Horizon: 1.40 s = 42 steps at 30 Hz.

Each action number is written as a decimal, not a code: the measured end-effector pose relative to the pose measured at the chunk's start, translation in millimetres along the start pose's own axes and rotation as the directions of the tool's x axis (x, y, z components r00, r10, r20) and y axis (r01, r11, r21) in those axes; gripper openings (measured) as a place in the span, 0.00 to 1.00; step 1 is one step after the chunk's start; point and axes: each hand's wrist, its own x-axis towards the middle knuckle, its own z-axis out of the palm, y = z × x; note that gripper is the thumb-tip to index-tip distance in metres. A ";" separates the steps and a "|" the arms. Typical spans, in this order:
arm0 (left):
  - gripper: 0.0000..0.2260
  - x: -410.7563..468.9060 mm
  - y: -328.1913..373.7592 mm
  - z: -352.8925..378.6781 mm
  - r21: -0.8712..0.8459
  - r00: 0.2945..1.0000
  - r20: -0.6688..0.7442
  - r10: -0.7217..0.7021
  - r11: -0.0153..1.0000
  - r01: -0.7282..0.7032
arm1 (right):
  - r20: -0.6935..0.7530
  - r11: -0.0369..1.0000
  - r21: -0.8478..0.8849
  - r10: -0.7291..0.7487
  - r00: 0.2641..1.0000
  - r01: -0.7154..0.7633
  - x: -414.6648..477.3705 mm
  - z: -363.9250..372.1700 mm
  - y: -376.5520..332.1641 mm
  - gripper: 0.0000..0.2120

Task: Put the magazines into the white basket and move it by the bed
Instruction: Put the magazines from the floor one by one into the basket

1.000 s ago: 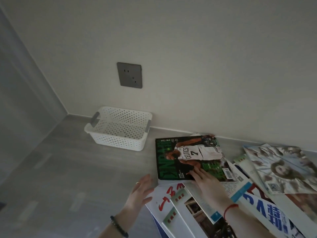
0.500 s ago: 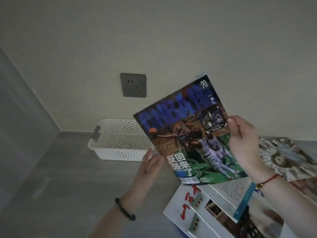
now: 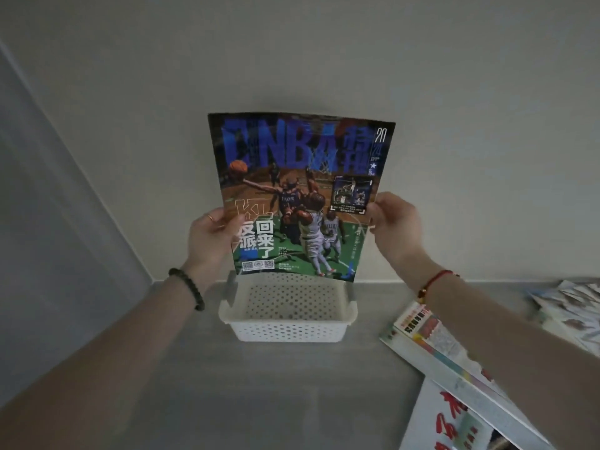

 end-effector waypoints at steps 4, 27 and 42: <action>0.07 34.0 -40.5 -1.6 0.158 1.000 0.014 0.000 0.987 -0.002 | -0.026 0.989 -0.012 0.146 0.989 -0.147 15.6 35.5 29.8 0.19; 0.05 48.2 -133.4 26.2 0.187 0.985 -0.055 -0.161 0.968 0.169 | -0.073 0.936 -0.180 0.292 0.953 -0.301 4.2 66.5 119.0 0.06; 0.18 2.6 -102.4 28.2 0.235 0.990 -0.118 -0.072 0.967 0.098 | 0.093 0.904 -0.301 0.344 0.934 -0.303 -28.7 -14.1 118.9 0.14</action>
